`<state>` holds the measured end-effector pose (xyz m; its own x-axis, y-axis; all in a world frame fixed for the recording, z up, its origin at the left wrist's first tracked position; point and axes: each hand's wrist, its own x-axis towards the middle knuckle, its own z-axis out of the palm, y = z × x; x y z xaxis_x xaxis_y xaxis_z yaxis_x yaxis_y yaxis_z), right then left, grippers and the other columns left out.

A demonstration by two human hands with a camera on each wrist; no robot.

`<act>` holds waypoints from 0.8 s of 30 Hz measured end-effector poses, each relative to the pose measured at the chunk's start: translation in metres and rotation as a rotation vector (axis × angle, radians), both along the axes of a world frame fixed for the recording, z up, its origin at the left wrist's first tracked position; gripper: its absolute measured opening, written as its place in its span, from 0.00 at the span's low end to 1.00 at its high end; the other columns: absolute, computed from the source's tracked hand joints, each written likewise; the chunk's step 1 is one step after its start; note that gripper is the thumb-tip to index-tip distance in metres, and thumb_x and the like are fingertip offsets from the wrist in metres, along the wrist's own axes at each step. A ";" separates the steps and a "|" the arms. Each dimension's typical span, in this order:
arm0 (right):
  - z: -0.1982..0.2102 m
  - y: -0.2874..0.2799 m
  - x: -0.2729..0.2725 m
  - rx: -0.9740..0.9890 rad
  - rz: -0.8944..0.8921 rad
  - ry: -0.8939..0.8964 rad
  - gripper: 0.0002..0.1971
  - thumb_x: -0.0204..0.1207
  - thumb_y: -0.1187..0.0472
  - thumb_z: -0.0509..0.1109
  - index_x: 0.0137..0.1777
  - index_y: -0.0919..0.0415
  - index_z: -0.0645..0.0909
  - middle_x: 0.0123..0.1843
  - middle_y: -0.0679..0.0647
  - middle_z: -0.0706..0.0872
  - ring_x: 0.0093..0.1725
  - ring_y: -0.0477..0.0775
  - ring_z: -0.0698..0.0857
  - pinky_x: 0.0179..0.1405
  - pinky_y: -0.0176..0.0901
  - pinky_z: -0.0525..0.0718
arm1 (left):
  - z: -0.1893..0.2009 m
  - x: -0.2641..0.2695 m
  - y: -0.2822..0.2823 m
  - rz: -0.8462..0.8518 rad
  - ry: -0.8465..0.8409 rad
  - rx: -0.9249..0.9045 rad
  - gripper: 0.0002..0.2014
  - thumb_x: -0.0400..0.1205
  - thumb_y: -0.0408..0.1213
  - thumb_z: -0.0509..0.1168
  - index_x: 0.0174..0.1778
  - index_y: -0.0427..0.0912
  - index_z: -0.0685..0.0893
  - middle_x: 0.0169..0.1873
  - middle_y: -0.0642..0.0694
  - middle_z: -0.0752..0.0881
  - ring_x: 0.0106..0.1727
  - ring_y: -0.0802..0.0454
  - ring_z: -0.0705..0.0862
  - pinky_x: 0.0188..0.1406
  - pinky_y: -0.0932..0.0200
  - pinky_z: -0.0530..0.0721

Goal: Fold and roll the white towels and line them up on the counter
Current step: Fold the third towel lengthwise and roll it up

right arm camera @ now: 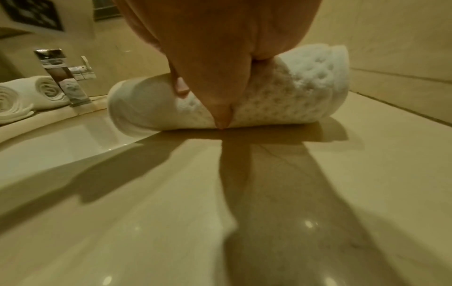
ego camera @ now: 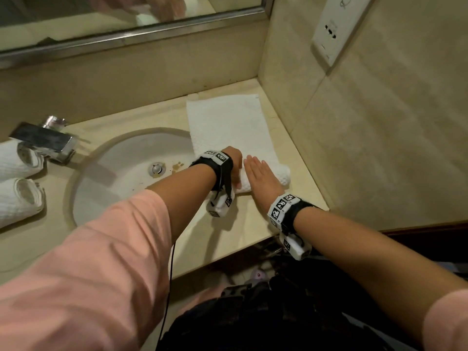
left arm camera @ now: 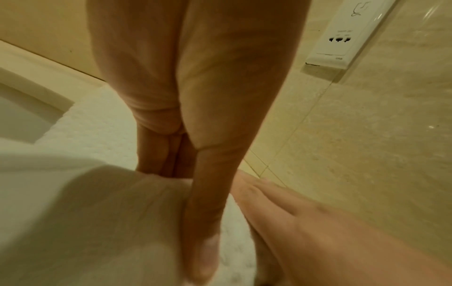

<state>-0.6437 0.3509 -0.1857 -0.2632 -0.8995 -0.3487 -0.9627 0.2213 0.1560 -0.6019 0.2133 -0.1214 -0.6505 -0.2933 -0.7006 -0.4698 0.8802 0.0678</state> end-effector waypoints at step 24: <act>0.033 -0.057 -0.041 0.292 0.084 -0.199 0.43 0.79 0.52 0.70 0.84 0.66 0.48 0.85 0.63 0.50 0.83 0.61 0.57 0.81 0.51 0.59 | -0.063 0.060 0.091 0.191 0.371 -0.407 0.32 0.83 0.26 0.45 0.81 0.29 0.36 0.81 0.28 0.38 0.83 0.33 0.39 0.83 0.43 0.39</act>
